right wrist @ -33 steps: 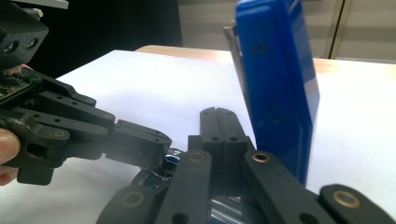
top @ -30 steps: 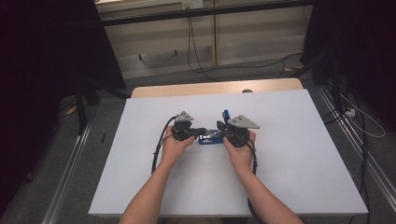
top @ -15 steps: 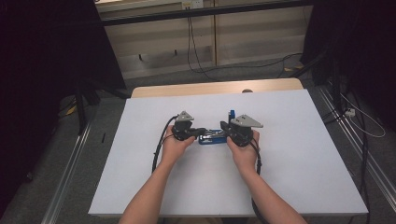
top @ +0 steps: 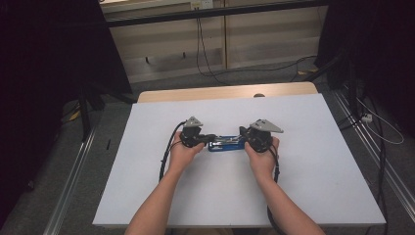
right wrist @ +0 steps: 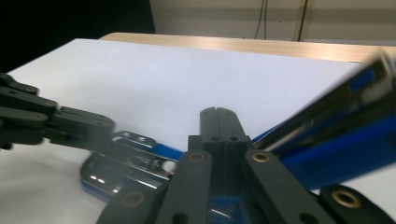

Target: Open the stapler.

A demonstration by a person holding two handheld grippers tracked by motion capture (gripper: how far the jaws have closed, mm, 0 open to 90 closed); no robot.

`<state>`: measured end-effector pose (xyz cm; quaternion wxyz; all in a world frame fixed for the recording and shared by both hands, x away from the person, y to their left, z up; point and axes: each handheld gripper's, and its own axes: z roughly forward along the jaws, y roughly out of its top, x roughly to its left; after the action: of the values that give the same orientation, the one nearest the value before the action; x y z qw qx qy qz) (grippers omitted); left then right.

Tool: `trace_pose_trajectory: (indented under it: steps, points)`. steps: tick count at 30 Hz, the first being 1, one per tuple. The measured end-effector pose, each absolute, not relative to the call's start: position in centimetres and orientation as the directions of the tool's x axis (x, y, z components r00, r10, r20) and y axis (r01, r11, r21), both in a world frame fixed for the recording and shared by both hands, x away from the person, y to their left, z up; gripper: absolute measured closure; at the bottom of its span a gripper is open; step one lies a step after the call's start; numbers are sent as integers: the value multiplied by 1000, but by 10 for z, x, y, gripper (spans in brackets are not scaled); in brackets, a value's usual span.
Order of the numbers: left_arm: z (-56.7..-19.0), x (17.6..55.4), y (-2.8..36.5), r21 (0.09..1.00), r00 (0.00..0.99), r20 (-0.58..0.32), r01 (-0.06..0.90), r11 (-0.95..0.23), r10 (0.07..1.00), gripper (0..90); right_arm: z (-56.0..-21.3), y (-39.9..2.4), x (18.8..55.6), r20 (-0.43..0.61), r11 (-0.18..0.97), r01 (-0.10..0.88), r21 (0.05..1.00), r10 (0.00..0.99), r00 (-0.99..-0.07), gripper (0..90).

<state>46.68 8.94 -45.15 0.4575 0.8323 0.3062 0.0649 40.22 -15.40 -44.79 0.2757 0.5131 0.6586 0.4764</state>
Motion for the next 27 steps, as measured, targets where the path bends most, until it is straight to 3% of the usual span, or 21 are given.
trace_pose_trajectory:
  steps: [21, 27]
  points:
    - [-449, 463, 85, 801, 812, -103, 410, -436, 575, 900, -457, -176, 405, 168, 20, 505, 863, 931, -324, 900]
    - [-443, 462, 87, 816, 809, -148, 425, -391, 569, 875, -456, -185, 403, 164, 40, 503, 864, 920, -355, 900]
